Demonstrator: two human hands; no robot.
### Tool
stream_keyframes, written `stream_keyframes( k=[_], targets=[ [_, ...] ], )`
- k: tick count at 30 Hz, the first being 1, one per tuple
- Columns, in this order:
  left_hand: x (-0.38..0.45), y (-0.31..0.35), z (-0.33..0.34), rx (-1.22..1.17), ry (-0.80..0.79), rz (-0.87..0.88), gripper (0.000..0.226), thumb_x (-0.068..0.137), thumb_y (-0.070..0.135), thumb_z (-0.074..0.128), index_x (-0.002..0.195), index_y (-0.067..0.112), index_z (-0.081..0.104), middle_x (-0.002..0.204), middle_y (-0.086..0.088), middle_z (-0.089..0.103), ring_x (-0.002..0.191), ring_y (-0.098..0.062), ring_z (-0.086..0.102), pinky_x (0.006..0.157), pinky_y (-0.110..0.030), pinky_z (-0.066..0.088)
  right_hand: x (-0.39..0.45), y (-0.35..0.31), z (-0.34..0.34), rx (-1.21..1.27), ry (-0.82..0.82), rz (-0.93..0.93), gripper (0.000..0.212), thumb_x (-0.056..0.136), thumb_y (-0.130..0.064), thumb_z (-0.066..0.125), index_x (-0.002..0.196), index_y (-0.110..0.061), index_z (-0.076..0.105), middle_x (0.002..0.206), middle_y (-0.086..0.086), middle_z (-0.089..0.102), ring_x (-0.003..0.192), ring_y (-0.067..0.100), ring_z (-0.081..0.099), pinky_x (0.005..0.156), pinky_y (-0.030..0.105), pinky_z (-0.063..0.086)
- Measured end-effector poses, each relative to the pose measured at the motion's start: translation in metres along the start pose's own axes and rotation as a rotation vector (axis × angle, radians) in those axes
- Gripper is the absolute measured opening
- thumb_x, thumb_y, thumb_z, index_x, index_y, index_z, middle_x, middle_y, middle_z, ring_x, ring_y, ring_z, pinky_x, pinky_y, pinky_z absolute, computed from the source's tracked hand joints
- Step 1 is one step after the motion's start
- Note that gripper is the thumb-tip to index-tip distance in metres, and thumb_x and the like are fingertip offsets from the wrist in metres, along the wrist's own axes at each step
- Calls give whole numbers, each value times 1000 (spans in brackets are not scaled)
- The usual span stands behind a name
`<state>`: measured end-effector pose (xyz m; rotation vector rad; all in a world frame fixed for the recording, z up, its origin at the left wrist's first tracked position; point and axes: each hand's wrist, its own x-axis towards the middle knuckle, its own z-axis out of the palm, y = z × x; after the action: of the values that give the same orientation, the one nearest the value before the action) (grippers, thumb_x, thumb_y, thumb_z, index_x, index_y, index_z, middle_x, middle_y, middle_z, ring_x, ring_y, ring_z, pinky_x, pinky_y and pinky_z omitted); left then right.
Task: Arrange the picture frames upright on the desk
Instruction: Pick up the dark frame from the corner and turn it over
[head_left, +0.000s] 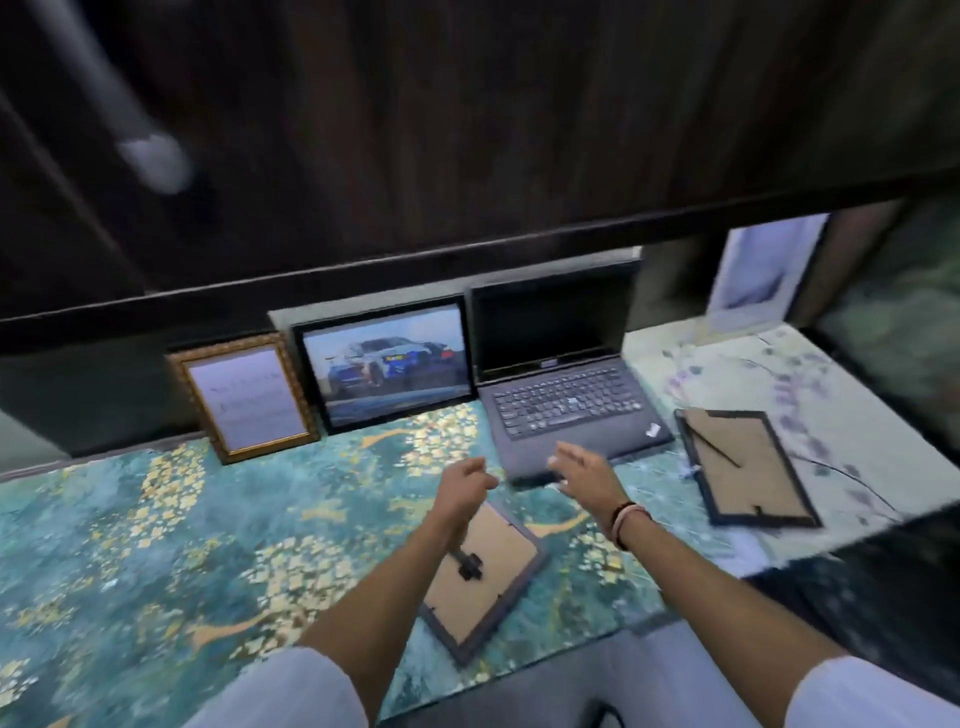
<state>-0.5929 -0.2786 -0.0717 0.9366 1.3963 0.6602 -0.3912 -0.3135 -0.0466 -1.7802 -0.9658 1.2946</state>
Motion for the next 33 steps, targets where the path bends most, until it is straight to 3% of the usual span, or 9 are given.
stream_keyframes(
  k=[5, 11, 14, 17, 20, 24, 27, 30, 33],
  targets=[
    [-9, 4, 144, 85, -155, -23, 24, 77, 6, 70, 75, 25, 57, 80, -1, 49, 77, -16, 42, 64, -30, 35, -2, 45, -128, 8, 90, 73, 44, 95, -22, 66, 135, -5, 60, 122, 11, 66, 104, 22, 63, 98, 47, 56],
    [4, -9, 286, 87, -187, -181, 45, 75, 13, 77, 117, 5, 66, 100, -14, 69, 86, -25, 60, 76, -35, 49, 25, 97, -276, -190, 194, 119, 34, 95, -13, 59, 126, 0, 64, 127, 18, 68, 114, 36, 64, 98, 45, 53],
    [9, -12, 350, 149, -183, -220, 14, 88, 6, 67, 91, 19, 63, 86, -7, 61, 80, -25, 56, 71, -32, 46, 47, 125, -351, -240, 246, 190, 44, 97, -9, 51, 140, -4, 53, 139, 17, 59, 122, 38, 59, 91, 38, 49],
    [17, -19, 395, 227, -124, -234, 22, 92, 4, 60, 74, 16, 60, 74, -4, 56, 72, -23, 52, 66, -29, 43, 66, 150, -395, -325, 248, 301, 53, 96, -13, 52, 147, 0, 42, 145, 24, 53, 129, 40, 53, 99, 38, 44],
    [23, -20, 419, 203, -72, -230, 7, 96, 9, 56, 94, 8, 62, 90, -11, 64, 78, -23, 58, 73, -31, 49, 80, 163, -404, -325, 164, 376, 48, 97, -19, 51, 142, -2, 47, 139, 23, 55, 116, 37, 57, 91, 34, 42],
    [27, -16, 432, 200, -13, -270, 44, 102, 27, 54, 134, -2, 56, 121, -12, 63, 103, -26, 62, 84, -33, 49, 91, 170, -404, -277, 148, 370, 22, 85, -26, 49, 99, -10, 57, 102, 15, 64, 92, 33, 58, 87, 41, 49],
    [25, -7, 429, 179, 20, -263, 55, 101, 38, 53, 149, 10, 47, 143, -14, 56, 124, -31, 57, 101, -42, 48, 94, 165, -414, -207, 111, 367, 38, 91, -24, 52, 128, -13, 55, 122, 14, 58, 111, 34, 58, 90, 36, 45],
    [25, 8, 424, 81, 38, -235, 49, 103, 25, 51, 150, 14, 43, 119, -17, 66, 92, -23, 62, 79, -36, 55, 93, 147, -432, -111, 119, 244, 47, 94, -12, 55, 140, -20, 51, 123, 8, 56, 102, 28, 59, 78, 30, 48],
    [28, 42, 421, 28, -11, -186, 34, 100, 7, 48, 133, 12, 58, 95, -6, 58, 67, -14, 48, 58, -28, 44, 91, 119, -449, 136, 76, 205, 28, 95, -7, 57, 121, -9, 66, 86, 9, 54, 63, 22, 51, 50, 29, 49]
  ],
)
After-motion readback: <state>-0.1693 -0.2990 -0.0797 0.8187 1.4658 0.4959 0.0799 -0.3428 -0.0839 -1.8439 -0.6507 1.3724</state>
